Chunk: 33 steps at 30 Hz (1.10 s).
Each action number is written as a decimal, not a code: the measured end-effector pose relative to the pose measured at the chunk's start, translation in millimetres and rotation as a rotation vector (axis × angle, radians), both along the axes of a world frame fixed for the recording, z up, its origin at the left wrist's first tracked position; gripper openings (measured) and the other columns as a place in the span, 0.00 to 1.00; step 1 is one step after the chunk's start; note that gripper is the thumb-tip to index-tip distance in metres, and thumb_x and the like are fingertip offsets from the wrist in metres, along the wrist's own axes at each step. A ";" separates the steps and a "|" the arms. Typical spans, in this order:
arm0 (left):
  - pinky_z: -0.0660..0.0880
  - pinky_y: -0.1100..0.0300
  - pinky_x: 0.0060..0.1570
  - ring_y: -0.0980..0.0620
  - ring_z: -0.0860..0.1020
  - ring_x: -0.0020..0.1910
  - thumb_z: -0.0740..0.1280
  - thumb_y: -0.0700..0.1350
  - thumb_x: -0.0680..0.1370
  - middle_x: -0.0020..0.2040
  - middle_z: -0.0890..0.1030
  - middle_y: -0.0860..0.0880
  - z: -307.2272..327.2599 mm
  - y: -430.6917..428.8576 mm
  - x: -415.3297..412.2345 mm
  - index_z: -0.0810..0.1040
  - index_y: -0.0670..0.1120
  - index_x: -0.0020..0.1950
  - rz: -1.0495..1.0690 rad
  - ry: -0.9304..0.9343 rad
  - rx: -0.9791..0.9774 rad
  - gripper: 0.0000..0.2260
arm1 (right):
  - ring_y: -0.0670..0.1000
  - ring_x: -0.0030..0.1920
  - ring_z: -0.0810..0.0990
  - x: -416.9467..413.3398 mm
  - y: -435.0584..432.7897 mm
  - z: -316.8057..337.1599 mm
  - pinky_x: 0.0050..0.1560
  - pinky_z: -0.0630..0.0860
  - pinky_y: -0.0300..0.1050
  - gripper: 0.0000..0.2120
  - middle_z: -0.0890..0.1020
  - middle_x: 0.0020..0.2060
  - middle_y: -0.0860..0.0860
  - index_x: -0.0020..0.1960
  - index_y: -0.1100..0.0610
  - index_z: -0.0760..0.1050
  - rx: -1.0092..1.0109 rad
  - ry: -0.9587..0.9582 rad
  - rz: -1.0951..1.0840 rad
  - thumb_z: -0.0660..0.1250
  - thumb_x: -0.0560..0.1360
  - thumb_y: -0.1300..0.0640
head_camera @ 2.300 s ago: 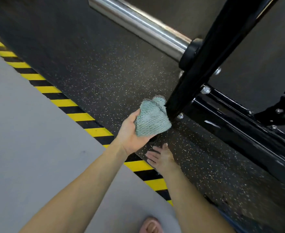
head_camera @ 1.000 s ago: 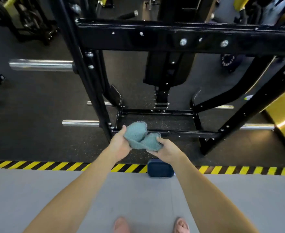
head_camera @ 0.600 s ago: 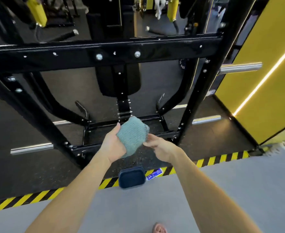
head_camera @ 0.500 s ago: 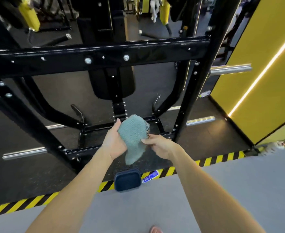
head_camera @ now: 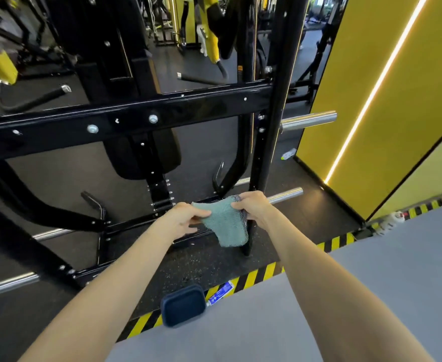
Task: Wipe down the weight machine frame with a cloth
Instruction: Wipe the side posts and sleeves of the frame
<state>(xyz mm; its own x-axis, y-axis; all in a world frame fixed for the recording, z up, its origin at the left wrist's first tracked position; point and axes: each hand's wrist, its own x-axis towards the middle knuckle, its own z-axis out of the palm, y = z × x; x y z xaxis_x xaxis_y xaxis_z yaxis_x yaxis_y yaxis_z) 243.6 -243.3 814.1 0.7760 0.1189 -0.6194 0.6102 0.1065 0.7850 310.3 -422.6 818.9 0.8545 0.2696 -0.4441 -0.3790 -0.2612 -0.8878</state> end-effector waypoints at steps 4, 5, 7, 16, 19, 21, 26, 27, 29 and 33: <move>0.68 0.47 0.63 0.48 0.77 0.52 0.71 0.30 0.72 0.55 0.79 0.43 24.8 -9.8 27.9 0.62 0.39 0.71 -0.024 -0.019 0.006 0.30 | 0.52 0.39 0.73 12.9 -15.2 17.9 0.36 0.75 0.48 0.14 0.76 0.44 0.55 0.53 0.56 0.74 -0.052 -0.073 -0.142 0.73 0.71 0.66; 0.71 0.49 0.60 0.46 0.76 0.55 0.69 0.27 0.71 0.60 0.76 0.41 31.1 -13.7 35.7 0.57 0.43 0.74 -0.034 -0.038 -0.007 0.36 | 0.52 0.38 0.74 17.5 -18.7 23.6 0.34 0.73 0.46 0.16 0.76 0.45 0.55 0.55 0.55 0.74 -0.043 -0.099 -0.146 0.73 0.71 0.66; 0.76 0.55 0.52 0.45 0.75 0.57 0.67 0.24 0.70 0.67 0.72 0.38 43.0 -23.7 51.0 0.59 0.45 0.76 -0.166 -0.066 0.080 0.38 | 0.54 0.41 0.78 27.5 -26.1 34.7 0.40 0.79 0.48 0.17 0.78 0.47 0.57 0.56 0.53 0.76 -0.059 -0.166 -0.134 0.73 0.71 0.67; 0.78 0.59 0.47 0.52 0.78 0.44 0.69 0.30 0.72 0.44 0.82 0.45 99.4 -90.9 106.9 0.84 0.42 0.47 -0.422 -0.330 0.694 0.10 | 0.48 0.42 0.78 62.2 -88.4 74.8 0.43 0.75 0.37 0.11 0.81 0.42 0.53 0.51 0.63 0.83 -0.348 -0.485 -0.100 0.74 0.69 0.68; 0.72 0.62 0.38 0.54 0.76 0.40 0.70 0.33 0.73 0.41 0.81 0.48 111.1 -127.8 128.8 0.84 0.43 0.48 -0.440 -0.414 0.880 0.08 | 0.48 0.38 0.78 82.4 -123.2 84.9 0.35 0.73 0.34 0.07 0.84 0.44 0.55 0.48 0.63 0.84 -0.393 -0.566 -0.102 0.75 0.69 0.66; 0.71 0.62 0.41 0.52 0.77 0.43 0.69 0.33 0.74 0.44 0.82 0.47 115.2 -153.1 145.7 0.84 0.43 0.47 -0.440 -0.435 0.944 0.08 | 0.48 0.39 0.78 98.9 -148.8 91.6 0.38 0.73 0.35 0.05 0.84 0.43 0.54 0.46 0.62 0.84 -0.442 -0.605 -0.062 0.75 0.70 0.64; 0.69 0.61 0.44 0.51 0.75 0.49 0.65 0.36 0.77 0.50 0.81 0.45 130.5 -203.9 178.8 0.82 0.42 0.53 -0.494 -0.434 0.972 0.08 | 0.47 0.42 0.77 141.5 -217.0 114.4 0.43 0.71 0.38 0.05 0.79 0.37 0.47 0.38 0.58 0.80 -0.300 -0.563 0.037 0.73 0.72 0.61; 0.68 0.61 0.46 0.51 0.74 0.50 0.64 0.37 0.78 0.50 0.80 0.45 134.6 -211.2 182.6 0.81 0.41 0.54 -0.495 -0.438 0.901 0.08 | 0.47 0.42 0.76 147.0 -228.7 118.6 0.42 0.70 0.38 0.08 0.79 0.37 0.48 0.36 0.57 0.78 -0.180 -0.506 0.041 0.72 0.73 0.61; 0.70 0.64 0.47 0.51 0.75 0.50 0.60 0.35 0.80 0.50 0.78 0.46 141.3 -224.1 187.4 0.77 0.39 0.53 -0.458 -0.449 0.608 0.07 | 0.50 0.47 0.77 158.2 -246.8 123.4 0.48 0.73 0.42 0.06 0.80 0.41 0.51 0.40 0.58 0.77 0.068 -0.355 0.087 0.68 0.77 0.60; 0.72 0.56 0.44 0.52 0.77 0.43 0.55 0.39 0.82 0.41 0.79 0.50 141.4 -242.5 195.8 0.75 0.45 0.50 -0.268 -0.386 0.170 0.09 | 0.53 0.45 0.81 175.7 -260.3 122.3 0.46 0.79 0.52 0.08 0.82 0.44 0.54 0.48 0.61 0.76 0.267 -0.195 0.153 0.61 0.81 0.58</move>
